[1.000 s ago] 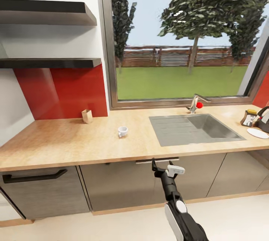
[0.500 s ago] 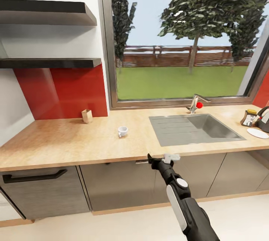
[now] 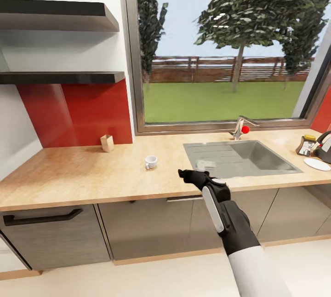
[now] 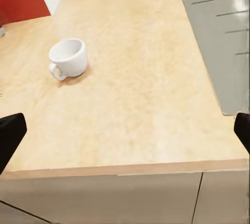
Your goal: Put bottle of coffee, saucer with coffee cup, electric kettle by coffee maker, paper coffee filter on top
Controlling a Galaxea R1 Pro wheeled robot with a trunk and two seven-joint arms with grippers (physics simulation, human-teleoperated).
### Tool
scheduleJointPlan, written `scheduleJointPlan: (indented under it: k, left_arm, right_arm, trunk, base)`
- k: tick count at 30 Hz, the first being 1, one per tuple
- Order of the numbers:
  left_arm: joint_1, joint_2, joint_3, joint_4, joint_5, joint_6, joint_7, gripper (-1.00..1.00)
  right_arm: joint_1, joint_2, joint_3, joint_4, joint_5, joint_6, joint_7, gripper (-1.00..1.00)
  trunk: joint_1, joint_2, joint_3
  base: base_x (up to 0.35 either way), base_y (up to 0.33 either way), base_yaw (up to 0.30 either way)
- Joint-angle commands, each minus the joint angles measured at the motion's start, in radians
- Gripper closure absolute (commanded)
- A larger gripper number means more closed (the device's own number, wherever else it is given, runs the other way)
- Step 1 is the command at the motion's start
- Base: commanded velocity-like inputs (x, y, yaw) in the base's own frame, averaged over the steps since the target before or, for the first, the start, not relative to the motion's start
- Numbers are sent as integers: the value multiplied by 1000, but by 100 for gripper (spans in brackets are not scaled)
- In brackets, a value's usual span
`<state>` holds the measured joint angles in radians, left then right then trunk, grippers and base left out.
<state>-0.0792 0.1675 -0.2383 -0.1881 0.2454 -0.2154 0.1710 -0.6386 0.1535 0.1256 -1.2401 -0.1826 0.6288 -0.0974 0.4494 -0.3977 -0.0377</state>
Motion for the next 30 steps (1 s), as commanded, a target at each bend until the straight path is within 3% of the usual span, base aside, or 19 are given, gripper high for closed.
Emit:
scheduleJointPlan:
  k: [1, 5, 10, 13, 20, 30]
  left_arm:
    - [-1, 1, -9, -1, 8, -14, -6, -100]
    - [1, 6, -9, -1, 10, -31, -84, -100]
    - [6, 25, 15, 19, 14, -38, -270, -100]
    - [7, 34, 32, 45, 22, -41, -324, -100]
    - [7, 47, 41, 65, 28, -39, -348, -100]
    - [7, 50, 43, 67, 28, -34, -343, -100]
  right_arm:
    - [-15, 0, 2, -1, -11, 17, -19, -100]
    - [-50, 1, 28, -5, -12, 54, -32, -100]
    - [-85, 1, 144, -44, -13, 104, -36, -100]
    - [-90, 1, 170, -59, -12, 109, -37, -100]
    - [-92, 1, 183, -65, -14, 112, -38, -100]
    - [-92, -5, 181, -63, -12, 114, -37, -100]
  trunk:
    - [1, -2, -2]
    - [1, -2, -2]
    - [1, -2, -2]
    - [1, -2, -2]
    - [1, -2, -2]
    - [1, -2, -2]
  base:
    - [0, 0, 0]
    - [0, 0, 0]
    - [0, 0, 0]
    - [0, 0, 0]
    - [31, 25, 0]
    - [217, 201, 0]
